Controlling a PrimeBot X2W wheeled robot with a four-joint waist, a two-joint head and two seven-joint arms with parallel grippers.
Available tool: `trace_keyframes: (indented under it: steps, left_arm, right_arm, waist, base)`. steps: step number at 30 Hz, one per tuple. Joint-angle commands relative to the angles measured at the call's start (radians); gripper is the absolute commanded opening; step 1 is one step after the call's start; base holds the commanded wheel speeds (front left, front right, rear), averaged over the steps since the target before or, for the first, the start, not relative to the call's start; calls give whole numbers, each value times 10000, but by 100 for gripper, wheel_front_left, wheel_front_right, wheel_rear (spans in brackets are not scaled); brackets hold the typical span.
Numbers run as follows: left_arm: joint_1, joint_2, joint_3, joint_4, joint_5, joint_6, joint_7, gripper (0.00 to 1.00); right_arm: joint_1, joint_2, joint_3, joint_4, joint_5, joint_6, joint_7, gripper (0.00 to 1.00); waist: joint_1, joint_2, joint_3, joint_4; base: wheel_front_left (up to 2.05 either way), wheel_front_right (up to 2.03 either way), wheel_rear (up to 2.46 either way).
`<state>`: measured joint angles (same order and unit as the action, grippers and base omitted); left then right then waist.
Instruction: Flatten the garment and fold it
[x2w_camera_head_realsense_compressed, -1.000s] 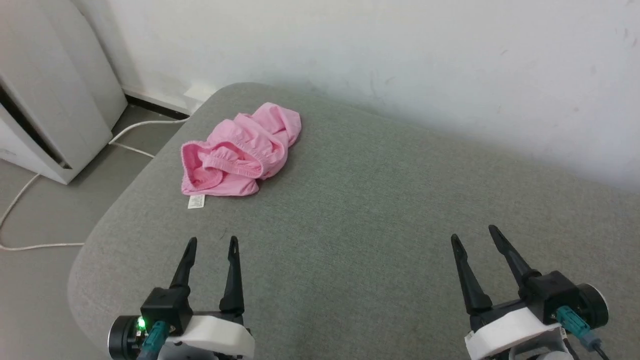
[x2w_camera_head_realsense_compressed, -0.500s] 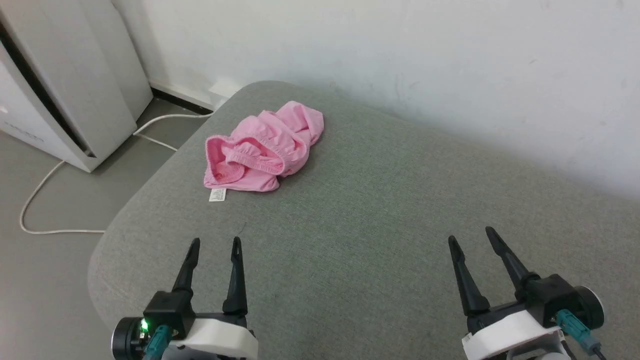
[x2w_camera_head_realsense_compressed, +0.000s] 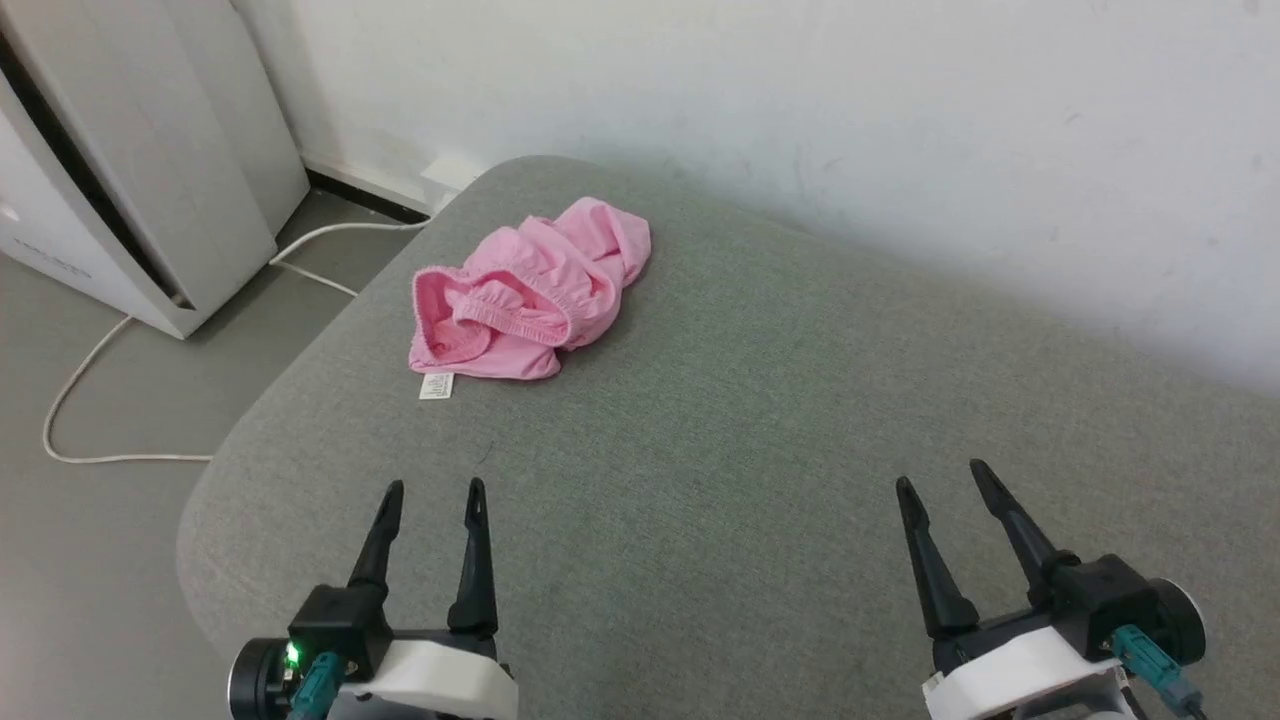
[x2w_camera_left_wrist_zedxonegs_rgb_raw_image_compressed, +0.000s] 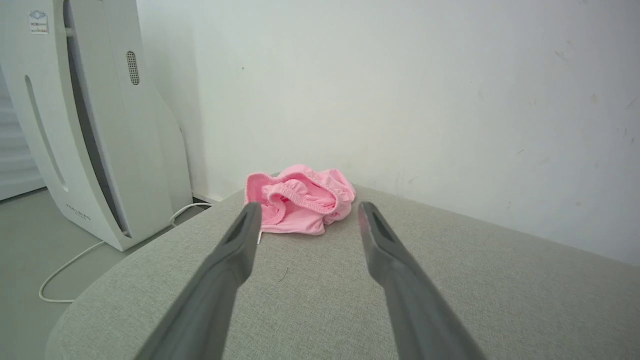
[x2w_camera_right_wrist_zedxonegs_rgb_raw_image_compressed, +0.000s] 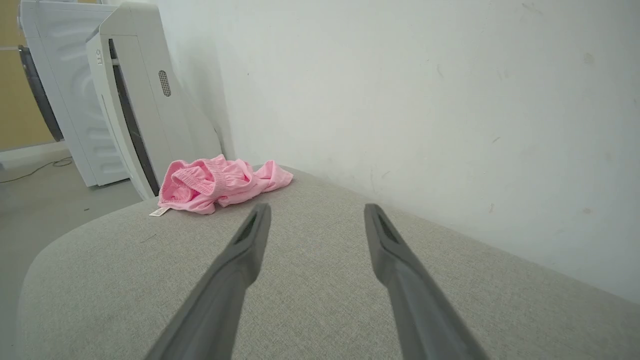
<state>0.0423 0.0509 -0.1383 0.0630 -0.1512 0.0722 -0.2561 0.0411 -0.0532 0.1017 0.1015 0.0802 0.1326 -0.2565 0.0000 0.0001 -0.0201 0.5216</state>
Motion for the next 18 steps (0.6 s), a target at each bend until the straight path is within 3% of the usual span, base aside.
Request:
trace_keyframes:
  steps: [1, 11, 18]
  left_arm:
    - [74, -7, -35, 96, -129, -92, -57, 100]
    - [-1768, 258, 286, 1050, -291, -796, 131, 100]
    - [-4793, 1424, 526, 2509, -941, -1684, 1860, 100]
  right_arm:
    - [-18, 30, 28, -49, -61, -19, -53, 100]
    - [-389, 30, 127, -568, -343, -19, -53, 100]
    - [-922, 30, 522, -1525, -707, -19, -19, 100]
  waist:
    - [0, -1, 117, -99]
    - [0, -1, 1520, -1062]
    - [0, -1, 3304, -2098]
  base:
    - [0, 0, 0]
    - [0, 0, 0]
    - [0, 0, 0]
